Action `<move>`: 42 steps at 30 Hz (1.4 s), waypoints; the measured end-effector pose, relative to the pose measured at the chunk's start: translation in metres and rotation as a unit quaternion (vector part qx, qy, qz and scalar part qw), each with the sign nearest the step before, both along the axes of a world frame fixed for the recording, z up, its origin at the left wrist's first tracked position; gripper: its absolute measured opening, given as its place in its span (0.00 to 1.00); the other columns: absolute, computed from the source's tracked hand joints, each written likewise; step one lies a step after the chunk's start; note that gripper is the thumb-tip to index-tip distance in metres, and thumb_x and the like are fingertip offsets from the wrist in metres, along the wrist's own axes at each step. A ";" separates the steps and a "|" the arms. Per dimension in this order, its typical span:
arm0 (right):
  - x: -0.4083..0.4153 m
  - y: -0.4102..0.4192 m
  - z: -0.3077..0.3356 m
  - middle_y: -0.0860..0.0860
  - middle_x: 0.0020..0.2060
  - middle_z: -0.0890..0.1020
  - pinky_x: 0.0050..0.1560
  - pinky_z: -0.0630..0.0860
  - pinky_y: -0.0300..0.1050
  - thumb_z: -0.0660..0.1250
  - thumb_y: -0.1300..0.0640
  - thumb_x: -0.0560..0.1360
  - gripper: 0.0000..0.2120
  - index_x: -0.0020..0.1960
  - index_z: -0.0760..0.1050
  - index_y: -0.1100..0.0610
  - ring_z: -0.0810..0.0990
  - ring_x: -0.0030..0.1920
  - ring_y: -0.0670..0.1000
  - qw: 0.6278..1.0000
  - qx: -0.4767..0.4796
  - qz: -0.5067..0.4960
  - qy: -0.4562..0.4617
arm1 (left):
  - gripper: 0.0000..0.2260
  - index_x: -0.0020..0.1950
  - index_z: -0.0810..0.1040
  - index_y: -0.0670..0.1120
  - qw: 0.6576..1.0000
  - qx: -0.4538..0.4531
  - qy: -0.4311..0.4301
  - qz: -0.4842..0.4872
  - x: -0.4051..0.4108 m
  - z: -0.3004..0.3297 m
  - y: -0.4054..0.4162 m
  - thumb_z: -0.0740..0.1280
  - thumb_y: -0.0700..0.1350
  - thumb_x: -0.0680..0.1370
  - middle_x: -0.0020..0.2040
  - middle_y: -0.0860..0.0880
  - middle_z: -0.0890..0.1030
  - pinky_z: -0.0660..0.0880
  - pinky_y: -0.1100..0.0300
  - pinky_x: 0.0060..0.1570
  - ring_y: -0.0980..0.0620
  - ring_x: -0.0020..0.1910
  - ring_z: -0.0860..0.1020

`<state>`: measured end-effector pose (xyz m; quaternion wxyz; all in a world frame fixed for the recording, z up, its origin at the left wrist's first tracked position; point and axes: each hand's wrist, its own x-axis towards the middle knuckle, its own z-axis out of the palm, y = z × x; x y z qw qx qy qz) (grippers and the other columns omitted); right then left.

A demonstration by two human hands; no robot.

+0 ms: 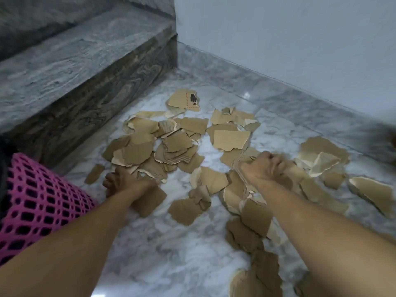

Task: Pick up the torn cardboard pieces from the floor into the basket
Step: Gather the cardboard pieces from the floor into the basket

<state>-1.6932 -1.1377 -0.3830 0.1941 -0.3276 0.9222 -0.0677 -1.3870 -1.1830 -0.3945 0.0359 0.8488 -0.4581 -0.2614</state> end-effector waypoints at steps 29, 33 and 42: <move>-0.018 0.001 -0.005 0.53 0.64 0.72 0.68 0.59 0.61 0.78 0.32 0.52 0.52 0.68 0.64 0.53 0.65 0.69 0.58 0.943 0.098 0.317 0.011 | 0.41 0.69 0.67 0.39 0.975 -0.078 0.207 0.028 -0.050 -0.010 0.009 0.82 0.43 0.61 0.66 0.41 0.74 0.72 0.54 0.57 0.42 0.63 0.73; -0.025 -0.012 0.011 0.52 0.57 0.79 0.63 0.65 0.54 0.81 0.38 0.56 0.46 0.66 0.64 0.52 0.75 0.61 0.58 0.939 0.065 0.335 -0.040 | 0.29 0.60 0.74 0.39 0.980 -0.065 0.189 -0.018 -0.043 -0.004 0.005 0.81 0.43 0.64 0.56 0.43 0.78 0.72 0.57 0.49 0.46 0.52 0.77; -0.036 -0.077 0.038 0.51 0.60 0.77 0.63 0.72 0.44 0.85 0.50 0.55 0.50 0.71 0.67 0.59 0.75 0.63 0.54 0.939 -0.118 0.224 -0.233 | 0.15 0.51 0.81 0.42 0.940 0.049 0.337 0.006 0.010 0.006 -0.010 0.77 0.47 0.68 0.51 0.43 0.84 0.76 0.49 0.55 0.43 0.51 0.81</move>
